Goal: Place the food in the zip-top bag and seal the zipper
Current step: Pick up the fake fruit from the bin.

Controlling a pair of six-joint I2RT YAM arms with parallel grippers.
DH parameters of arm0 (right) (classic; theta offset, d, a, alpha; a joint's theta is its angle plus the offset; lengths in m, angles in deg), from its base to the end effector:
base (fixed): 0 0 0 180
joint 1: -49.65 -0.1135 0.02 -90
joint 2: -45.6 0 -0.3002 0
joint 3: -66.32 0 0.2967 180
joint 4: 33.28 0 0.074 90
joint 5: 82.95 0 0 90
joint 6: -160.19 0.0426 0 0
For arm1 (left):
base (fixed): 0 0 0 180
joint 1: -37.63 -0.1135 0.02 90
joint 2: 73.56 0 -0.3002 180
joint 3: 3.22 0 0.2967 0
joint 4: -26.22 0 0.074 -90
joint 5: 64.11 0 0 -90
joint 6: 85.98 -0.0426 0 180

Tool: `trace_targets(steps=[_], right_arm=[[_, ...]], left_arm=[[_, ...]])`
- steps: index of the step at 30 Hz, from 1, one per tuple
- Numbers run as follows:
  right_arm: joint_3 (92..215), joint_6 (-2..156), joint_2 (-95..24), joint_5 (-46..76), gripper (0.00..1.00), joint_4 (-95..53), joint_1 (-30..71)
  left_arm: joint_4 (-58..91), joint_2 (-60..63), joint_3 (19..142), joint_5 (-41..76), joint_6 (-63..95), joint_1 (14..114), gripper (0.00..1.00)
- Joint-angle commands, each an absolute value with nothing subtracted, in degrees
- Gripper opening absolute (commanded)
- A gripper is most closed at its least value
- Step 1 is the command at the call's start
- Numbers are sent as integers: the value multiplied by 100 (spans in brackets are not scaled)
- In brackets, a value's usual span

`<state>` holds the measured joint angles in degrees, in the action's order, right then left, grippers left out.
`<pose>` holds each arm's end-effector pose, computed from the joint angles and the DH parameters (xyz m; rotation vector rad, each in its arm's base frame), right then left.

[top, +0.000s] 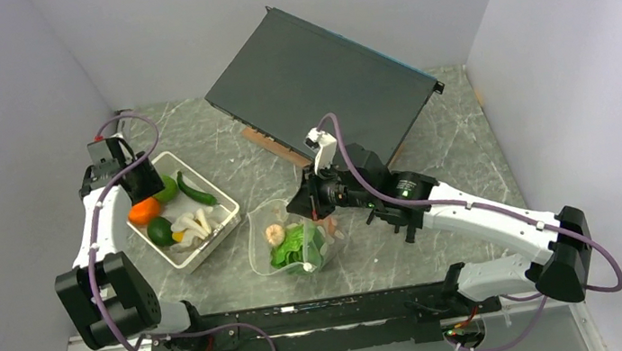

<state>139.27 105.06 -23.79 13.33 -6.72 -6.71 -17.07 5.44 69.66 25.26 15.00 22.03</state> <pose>0.1720 0.2670 0.3675 -0.4784 2.1015 1.1014 0.3214 0.0893 0.2880 -0.5545 2.3692 0.0229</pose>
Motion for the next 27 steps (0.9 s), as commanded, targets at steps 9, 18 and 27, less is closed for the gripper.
trace_targets(steps=[9,18,27], right_arm=[[13563,10315,-2072,1544,0,-1690,-659],[13479,10012,-1968,1513,0,-1877,-661],[13329,9973,-1838,1716,0,-2104,-649]], left_arm=[[-1822,696,7351,2547,1309,2057,76],[-1899,1032,7467,2566,1301,1663,80],[-2164,1826,7732,2813,1195,1650,88]])
